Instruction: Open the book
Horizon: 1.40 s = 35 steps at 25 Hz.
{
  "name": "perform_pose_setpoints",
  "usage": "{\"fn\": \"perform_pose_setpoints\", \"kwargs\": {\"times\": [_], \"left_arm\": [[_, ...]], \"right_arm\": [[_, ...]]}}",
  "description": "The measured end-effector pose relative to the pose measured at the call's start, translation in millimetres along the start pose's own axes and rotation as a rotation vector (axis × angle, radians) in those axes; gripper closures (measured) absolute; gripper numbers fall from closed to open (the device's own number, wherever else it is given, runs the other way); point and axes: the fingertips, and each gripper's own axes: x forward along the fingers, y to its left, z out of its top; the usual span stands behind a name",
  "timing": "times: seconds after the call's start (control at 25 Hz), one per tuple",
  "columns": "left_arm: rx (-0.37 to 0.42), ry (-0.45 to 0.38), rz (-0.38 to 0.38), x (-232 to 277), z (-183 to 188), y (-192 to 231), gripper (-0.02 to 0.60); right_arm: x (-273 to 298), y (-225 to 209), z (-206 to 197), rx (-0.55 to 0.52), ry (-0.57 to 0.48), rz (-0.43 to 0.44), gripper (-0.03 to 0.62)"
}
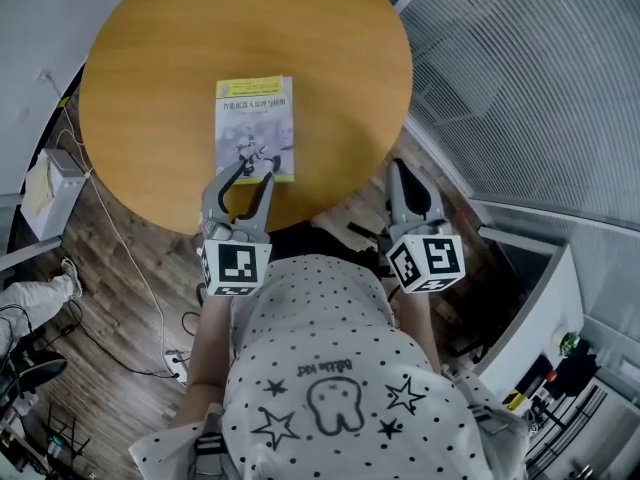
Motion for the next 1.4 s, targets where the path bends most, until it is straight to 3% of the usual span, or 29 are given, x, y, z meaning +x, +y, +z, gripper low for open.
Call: {"fn": "perform_pose_setpoints", "kwargs": {"times": [0.2,0.48,0.8,1.12,1.4], "left_arm": [[0.068,0.061,-0.061,18.3,-20.2,-21.8,0.359],[0.146,0.142,-0.188,39.8,-49.8,-55.1,0.345],[0.165,0.234,-0.299,71.0,-95.7,-85.2,0.339],[0.221,0.328,-0.328,90.4,-133.3,-94.7,0.342],[0.244,0.339,-0.329,96.5,-138.4,-96.9,0.383]], "right_arm": [[-11.0,-9.9,-3.7,0.011,0.002,-0.038,0.591],[-24.4,-20.8,-11.6,0.028,0.025,-0.091,0.591],[-36.2,-28.7,-20.9,0.04,0.048,-0.147,0.591],[-50.8,-32.7,-25.6,0.054,0.06,-0.196,0.591],[-56.9,-35.6,-27.9,0.057,0.058,-0.219,0.591]]}}
